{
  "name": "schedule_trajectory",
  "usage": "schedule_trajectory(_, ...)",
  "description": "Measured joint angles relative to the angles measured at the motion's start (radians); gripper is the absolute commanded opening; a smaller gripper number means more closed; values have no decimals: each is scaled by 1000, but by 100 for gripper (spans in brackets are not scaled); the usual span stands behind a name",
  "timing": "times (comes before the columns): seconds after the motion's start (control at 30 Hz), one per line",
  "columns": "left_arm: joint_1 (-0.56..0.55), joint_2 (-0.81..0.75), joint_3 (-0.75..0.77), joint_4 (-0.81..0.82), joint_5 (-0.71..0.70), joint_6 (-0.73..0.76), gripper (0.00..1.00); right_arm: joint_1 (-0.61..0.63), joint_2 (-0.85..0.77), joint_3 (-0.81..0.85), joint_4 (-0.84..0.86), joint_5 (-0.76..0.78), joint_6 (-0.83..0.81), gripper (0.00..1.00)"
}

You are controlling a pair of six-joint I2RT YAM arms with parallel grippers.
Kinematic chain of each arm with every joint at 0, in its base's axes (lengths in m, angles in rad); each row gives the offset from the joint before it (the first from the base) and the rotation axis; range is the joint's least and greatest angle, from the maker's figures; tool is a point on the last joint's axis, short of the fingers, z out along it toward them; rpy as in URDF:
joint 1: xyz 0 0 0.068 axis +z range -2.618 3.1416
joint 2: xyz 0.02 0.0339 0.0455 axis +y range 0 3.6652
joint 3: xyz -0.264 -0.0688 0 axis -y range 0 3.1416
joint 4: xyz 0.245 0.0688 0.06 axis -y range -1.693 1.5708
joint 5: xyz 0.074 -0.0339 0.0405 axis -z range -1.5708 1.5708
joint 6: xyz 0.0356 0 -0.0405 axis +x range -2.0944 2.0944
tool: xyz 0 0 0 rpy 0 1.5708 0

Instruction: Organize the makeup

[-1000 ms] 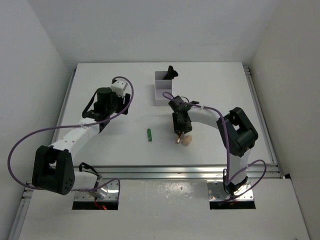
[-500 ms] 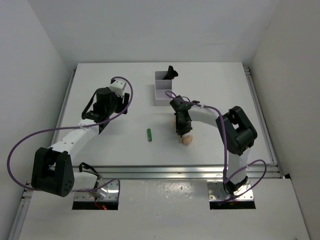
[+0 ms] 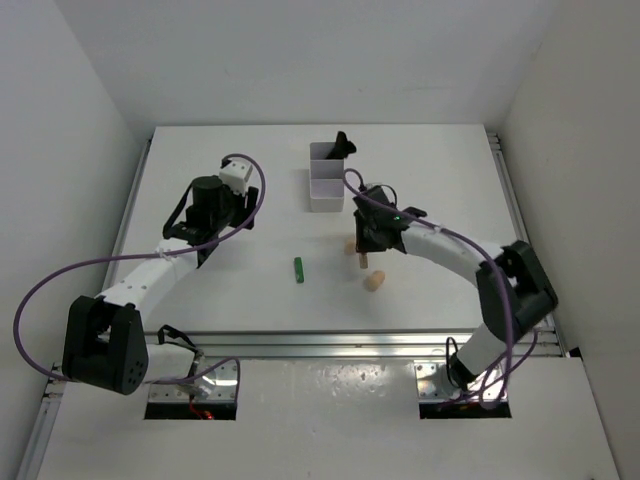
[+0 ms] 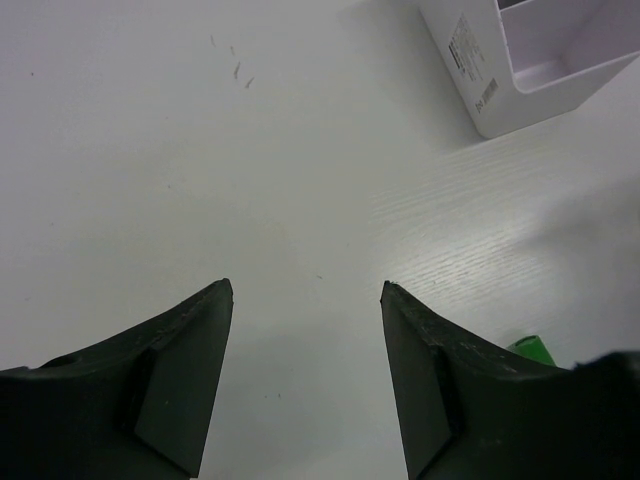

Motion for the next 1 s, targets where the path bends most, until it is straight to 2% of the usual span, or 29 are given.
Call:
schedule_trajectory(0.13, 0, 0, 0, -11, 0, -5, 67, 11, -169, -76, 235, 64, -176, 0)
schedule_trajectory(0.23, 0, 2, 0, -11, 1, -11, 67, 10, -158, -71, 521, 47, -366, 0)
schedule_trajectory(0.4, 0, 28, 0, -23, 9, -22, 67, -15, 75, 79, 987, -87, -602, 0)
schedule_trajectory(0.5, 7, 44, 0, -40, 13, -28, 67, -46, 280, 238, 1156, -169, -659, 0)
schedule_trajectory(0.73, 58, 93, 0, -42, 16, -57, 67, -111, 511, 413, 1202, -264, -699, 0)
schedule_trajectory(1.0, 100, 195, 54, -48, 15, -74, 67, -135, 553, 437, 1205, -279, -677, 0)
